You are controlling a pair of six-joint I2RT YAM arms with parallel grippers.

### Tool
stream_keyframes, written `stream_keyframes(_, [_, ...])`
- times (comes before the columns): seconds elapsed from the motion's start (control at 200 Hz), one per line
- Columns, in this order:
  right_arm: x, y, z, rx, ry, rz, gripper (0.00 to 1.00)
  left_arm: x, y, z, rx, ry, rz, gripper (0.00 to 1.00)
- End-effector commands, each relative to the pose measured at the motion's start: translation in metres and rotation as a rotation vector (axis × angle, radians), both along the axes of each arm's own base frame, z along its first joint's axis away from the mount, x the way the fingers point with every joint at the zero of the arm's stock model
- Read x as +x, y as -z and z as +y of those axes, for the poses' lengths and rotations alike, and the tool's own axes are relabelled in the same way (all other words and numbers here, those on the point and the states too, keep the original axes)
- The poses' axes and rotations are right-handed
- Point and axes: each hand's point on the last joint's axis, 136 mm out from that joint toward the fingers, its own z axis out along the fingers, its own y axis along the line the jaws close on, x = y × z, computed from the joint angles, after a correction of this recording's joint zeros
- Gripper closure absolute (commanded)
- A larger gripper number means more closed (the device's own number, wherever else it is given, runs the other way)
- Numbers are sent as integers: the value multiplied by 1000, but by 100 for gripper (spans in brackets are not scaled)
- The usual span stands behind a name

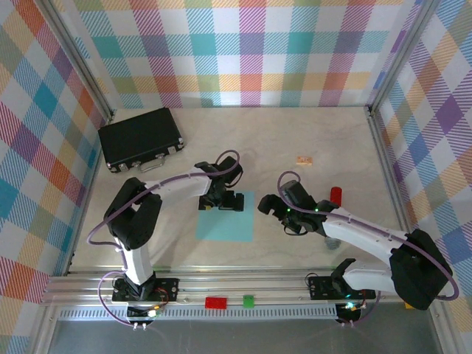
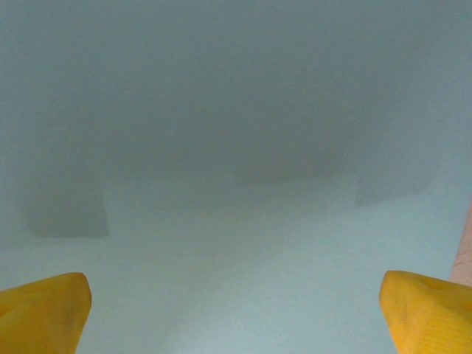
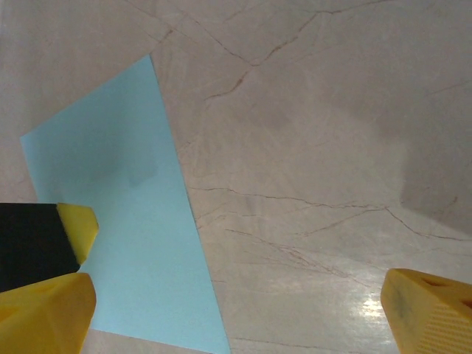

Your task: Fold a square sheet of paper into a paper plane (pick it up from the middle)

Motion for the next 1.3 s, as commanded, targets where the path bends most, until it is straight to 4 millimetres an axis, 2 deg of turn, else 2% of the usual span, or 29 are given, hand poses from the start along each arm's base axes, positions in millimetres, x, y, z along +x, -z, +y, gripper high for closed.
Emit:
stream_keyframes(0.0, [-5, 5, -6, -13, 12, 23, 1, -8, 2, 5, 45, 4, 36, 0])
stream_keyframes(0.6, [-20, 12, -14, 7, 18, 43, 1, -11, 17, -4, 67, 14, 53, 0])
stream_keyframes(1.05, [-23, 16, -9, 24, -1, 68, 1, -15, 27, -5, 101, 23, 65, 0])
stream_keyframes(1.295, [-25, 18, -9, 29, 2, 78, 1, -8, 19, -6, 100, 9, 32, 0])
